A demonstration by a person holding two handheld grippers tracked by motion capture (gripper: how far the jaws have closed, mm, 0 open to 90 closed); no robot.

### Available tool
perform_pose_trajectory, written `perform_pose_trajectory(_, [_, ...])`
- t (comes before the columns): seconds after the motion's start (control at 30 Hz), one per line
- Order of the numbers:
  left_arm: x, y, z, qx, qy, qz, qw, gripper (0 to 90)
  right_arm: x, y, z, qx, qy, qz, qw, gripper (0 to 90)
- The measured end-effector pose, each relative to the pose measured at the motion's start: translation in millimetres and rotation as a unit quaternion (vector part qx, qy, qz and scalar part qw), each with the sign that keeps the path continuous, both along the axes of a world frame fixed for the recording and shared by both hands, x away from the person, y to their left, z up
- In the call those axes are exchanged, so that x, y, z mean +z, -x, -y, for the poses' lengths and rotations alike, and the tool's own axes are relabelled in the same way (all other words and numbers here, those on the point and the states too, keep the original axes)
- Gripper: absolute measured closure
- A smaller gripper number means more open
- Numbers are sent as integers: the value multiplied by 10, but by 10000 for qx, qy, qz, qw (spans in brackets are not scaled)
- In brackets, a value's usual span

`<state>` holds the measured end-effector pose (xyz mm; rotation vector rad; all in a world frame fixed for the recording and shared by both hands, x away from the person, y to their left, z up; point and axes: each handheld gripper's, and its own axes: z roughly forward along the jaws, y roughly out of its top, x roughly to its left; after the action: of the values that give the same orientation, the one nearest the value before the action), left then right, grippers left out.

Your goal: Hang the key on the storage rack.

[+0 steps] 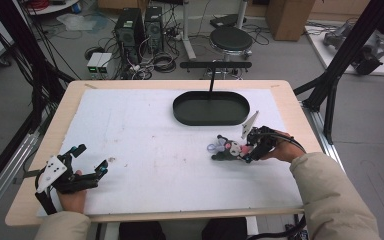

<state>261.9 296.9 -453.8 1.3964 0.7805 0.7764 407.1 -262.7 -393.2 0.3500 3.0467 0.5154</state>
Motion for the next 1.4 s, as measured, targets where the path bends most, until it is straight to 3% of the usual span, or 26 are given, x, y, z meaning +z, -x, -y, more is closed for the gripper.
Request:
perform_pose_trajectory(0.23, [0, -1, -2, 1, -5, -11, 10000, 34, 83, -37, 80, -310, -486, 20, 9983, 554])
perform_pose_trajectory(0.3, [0, -1, -2, 0, -7, -11, 10000, 34, 163, -59, 152, -668, -919, -10, 9935, 554])
perform_pose_trajectory(0.37, [0, -1, -3, 0, -7, -12, 10000, 34, 184, -66, 172, -763, -1019, -11, 9919, 554])
perform_pose_trajectory(0.4, [0, -1, -2, 0, -10, -9, 10000, 34, 244, -75, 232, -1019, -1297, -12, 9863, 555])
perform_pose_trajectory(0.43, [1, -1, -2, 1, -13, -7, 10000, 34, 244, -75, 232, -1019, -1297, -12, 9863, 555])
perform_pose_trajectory(0.47, [0, -1, -1, -3, -5, -13, 10000, 34, 281, -85, 279, -1172, -1454, 30, 9824, 555])
perform_pose_trajectory(0.5, [0, -1, -1, -3, -3, -14, 10000, 34, 281, -85, 279, -1172, -1454, 30, 9824, 555])
perform_pose_trajectory(0.53, [0, -1, -1, -3, -2, -14, 10000, 33, 318, -91, 325, -1444, -1636, 48, 9759, 555])
perform_pose_trajectory(0.57, [1, -1, -2, 0, -10, -9, 10000, 33, 335, -94, 348, -1561, -1698, 94, 9730, 554])
perform_pose_trajectory(0.67, [1, -1, -1, 2, -7, -5, 10000, 34, 387, -115, 418, -2115, -1959, 119, 9575, 554])
perform_pose_trajectory(0.7, [0, -1, -1, 3, -7, -4, 10000, 34, 387, -115, 418, -2115, -1959, 119, 9575, 554])
perform_pose_trajectory(0.73, [0, -1, 1, 1, 1, -7, 10000, 34, 430, -128, 451, -2431, -2104, 183, 9467, 554])
perform_pose_trajectory(0.87, [0, -1, 1, -1, -1, -8, 10000, 33, 533, -138, 499, -2840, -2398, 507, 9270, 555])
perform_pose_trajectory(0.97, [0, -1, 1, 0, 0, -6, 10000, 34, 624, -147, 521, -3095, -2473, 798, 9147, 555])
perform_pose_trajectory(1.0, [0, -1, 1, 1, -1, -7, 10000, 33, 640, -149, 523, -3136, -2484, 856, 9125, 555])
perform_pose_trajectory(1.03, [0, -1, 1, -1, -2, -6, 10000, 33, 640, -149, 523, -3136, -2484, 856, 9125, 555])
perform_pose_trajectory(1.17, [0, -1, -1, -3, -9, -13, 10000, 34, 719, -166, 501, -3349, -2462, 1046, 9035, 555])
perform_pose_trajectory(1.2, [1, -2, -1, -4, -15, -14, 10000, 34, 719, -166, 501, -3349, -2462, 1046, 9035, 555])
perform_pose_trajectory(1.27, [2, -4, -2, -5, -24, -20, 10000, 34, 748, -187, 494, -3432, -2458, 1095, 8999, 555])
perform_pose_trajectory(1.3, [1, -4, 0, -9, -14, -20, 10000, 34, 768, -199, 491, -3514, -2451, 1137, 8964, 556])
perform_pose_trajectory(1.37, [1, -1, 1, -9, -28, -12, 10000, 34, 845, -251, 491, -3690, -2516, 1246, 8860, 556])
perform_pose_trajectory(1.4, [0, -1, 2, -14, -21, -18, 10000, 34, 845, -251, 491, -3690, -2516, 1246, 8860, 556])
